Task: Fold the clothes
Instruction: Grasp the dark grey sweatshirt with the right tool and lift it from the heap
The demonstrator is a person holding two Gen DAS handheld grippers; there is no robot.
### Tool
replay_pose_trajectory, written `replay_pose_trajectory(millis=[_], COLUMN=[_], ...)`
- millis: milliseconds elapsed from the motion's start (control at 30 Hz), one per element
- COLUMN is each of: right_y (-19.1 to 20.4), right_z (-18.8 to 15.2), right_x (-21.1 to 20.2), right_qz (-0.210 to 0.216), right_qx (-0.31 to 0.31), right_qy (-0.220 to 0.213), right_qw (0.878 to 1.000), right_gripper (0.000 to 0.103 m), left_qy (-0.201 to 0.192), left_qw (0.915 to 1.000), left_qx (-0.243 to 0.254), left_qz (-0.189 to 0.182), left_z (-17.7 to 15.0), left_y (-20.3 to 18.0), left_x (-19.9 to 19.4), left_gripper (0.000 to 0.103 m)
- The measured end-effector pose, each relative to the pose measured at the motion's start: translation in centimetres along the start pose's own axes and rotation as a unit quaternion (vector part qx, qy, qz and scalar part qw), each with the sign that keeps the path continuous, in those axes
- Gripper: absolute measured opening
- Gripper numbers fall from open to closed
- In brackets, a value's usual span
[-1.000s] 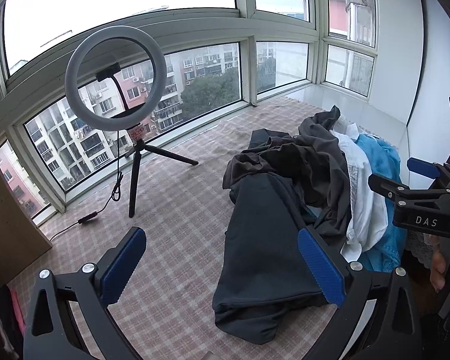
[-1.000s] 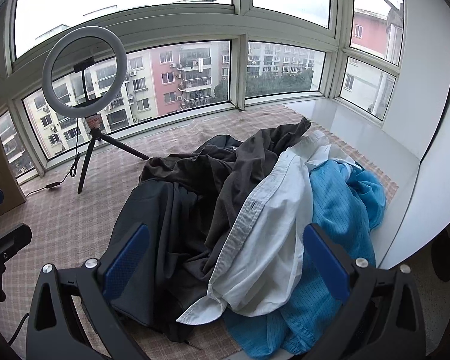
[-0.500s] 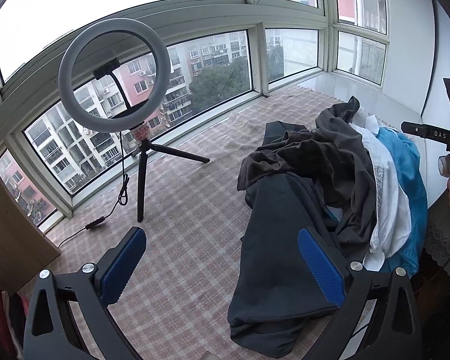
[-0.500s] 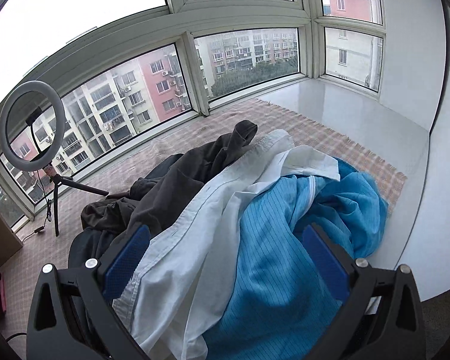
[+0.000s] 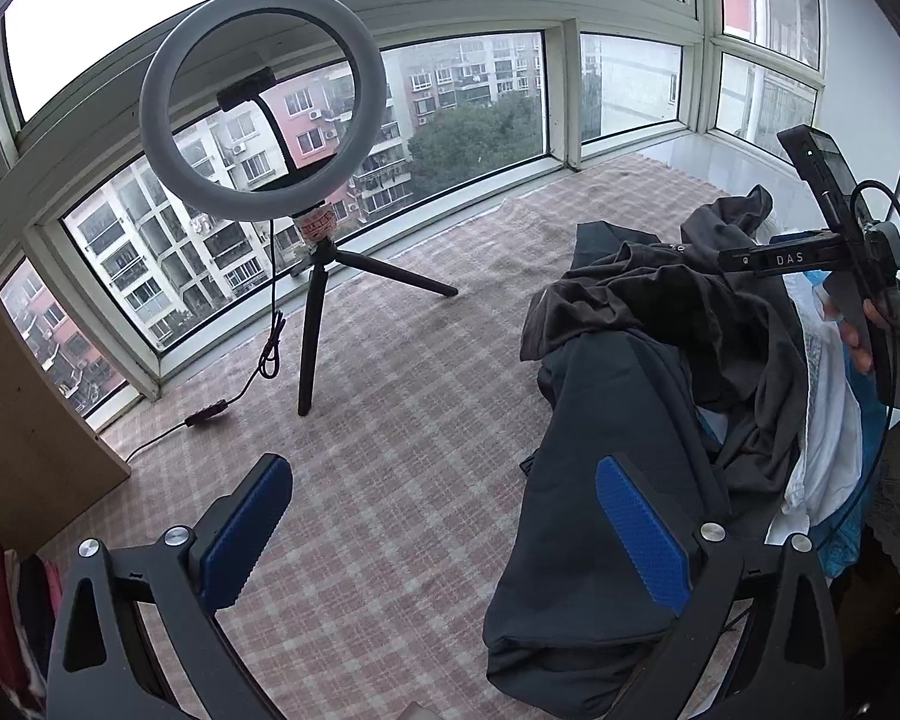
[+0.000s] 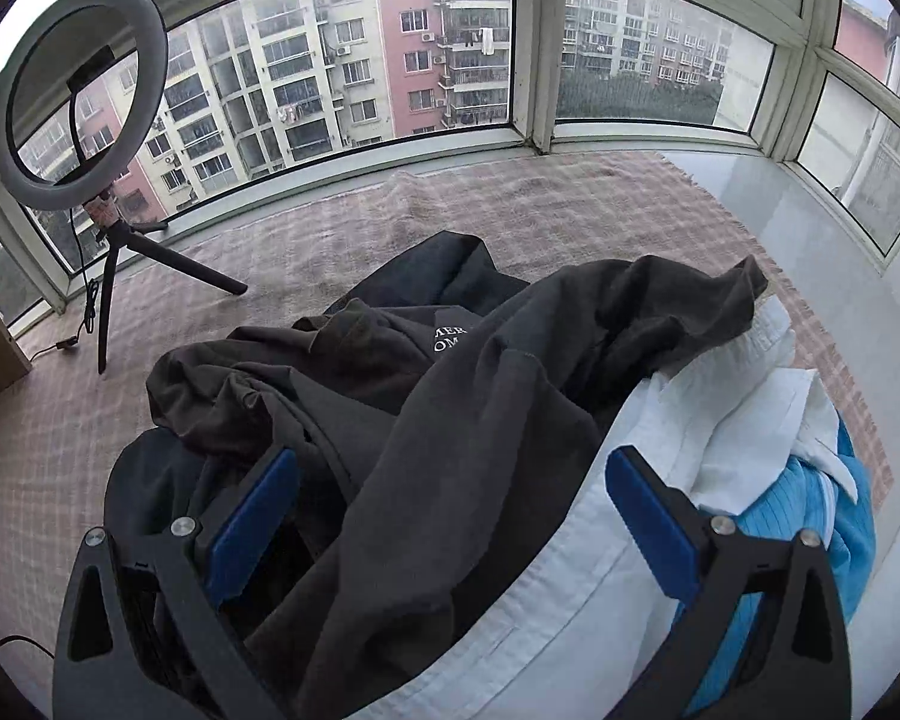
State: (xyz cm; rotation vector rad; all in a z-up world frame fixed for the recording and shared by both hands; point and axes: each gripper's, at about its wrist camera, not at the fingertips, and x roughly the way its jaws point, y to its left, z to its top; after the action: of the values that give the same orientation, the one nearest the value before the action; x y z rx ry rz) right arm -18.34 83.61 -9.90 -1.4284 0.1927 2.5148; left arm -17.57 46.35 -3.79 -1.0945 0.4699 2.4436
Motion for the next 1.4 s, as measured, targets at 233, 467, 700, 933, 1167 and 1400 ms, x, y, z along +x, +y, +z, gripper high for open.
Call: replay_pose_trajectory(millis=[233,467,700,933,1167,1400], right_y=[-0.6,-2.7,-1.8,7.3,18.8,32.2], right_z=[0.5,3.6,7.7,11.2,10.1,6.4], right_x=[1.4,-7.4,-18.8,-32.8,-41.9,-39.0], right_qz=[0.063,0.151,0.217,0.257,0.318,0.386], right_qx=[0.01,0.079,0.098,0.0,-0.09,-0.14], right_qy=[0.02,-0.069,-0.178,-0.282,-0.319,-0.248], right_qw=[0.998,0.983,0.955,0.924,0.888,0.877], right_gripper=[0.012,0.007,0.006,0.006,0.006,0.006], left_qy=[-0.002,-0.011,-0.029,-0.058,-0.086,-0.093], left_qw=[0.9999,0.9993,0.9975,0.993,0.985,0.9749], left_qx=[-0.01,-0.035,-0.064,-0.096,-0.133,-0.161], left_qz=[0.004,0.002,0.004,0.034,0.068,0.122], left_z=[-0.8,-2.2,-3.6,-5.8,-9.6,-14.9], left_y=[1.2,3.5,6.0,10.3,16.2,24.0], left_x=[-0.7,-2.3,-4.7,-8.3,-12.7,-18.0], left_gripper=[0.102,0.102,0.102,0.102,0.102,0.102])
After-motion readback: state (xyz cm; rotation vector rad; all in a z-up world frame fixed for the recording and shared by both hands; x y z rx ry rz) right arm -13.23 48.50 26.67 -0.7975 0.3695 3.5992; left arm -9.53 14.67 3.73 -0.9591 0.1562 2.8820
